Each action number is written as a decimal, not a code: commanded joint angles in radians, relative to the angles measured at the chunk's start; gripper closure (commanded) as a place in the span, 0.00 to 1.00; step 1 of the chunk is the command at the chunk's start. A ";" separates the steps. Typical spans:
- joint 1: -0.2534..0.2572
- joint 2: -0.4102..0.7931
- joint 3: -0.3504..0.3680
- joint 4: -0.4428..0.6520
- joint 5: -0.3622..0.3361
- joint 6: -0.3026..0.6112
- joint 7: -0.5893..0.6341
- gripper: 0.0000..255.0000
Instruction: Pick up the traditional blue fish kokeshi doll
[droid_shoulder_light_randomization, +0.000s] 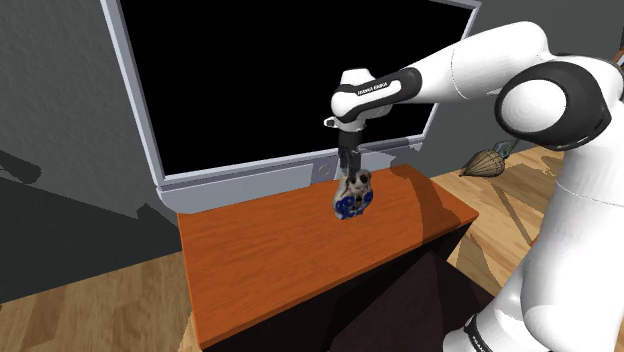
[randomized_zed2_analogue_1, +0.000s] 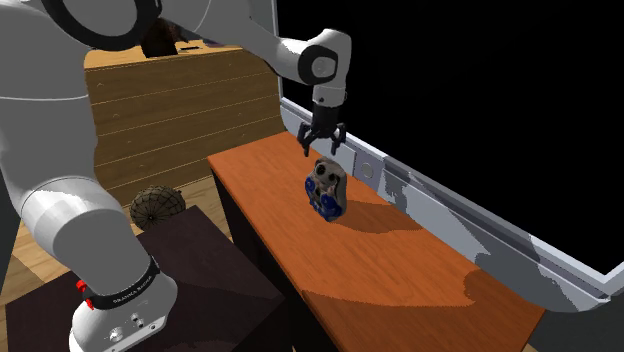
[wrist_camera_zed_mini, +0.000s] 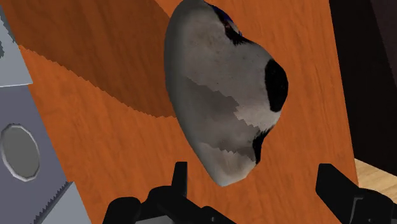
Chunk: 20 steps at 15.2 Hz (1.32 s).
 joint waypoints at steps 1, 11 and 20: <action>-0.002 0.028 0.005 0.007 0.002 0.017 -0.021 0.00; -0.007 0.073 0.010 -0.023 0.016 0.090 -0.029 1.00; -0.005 0.064 0.009 -0.023 0.013 0.080 -0.027 1.00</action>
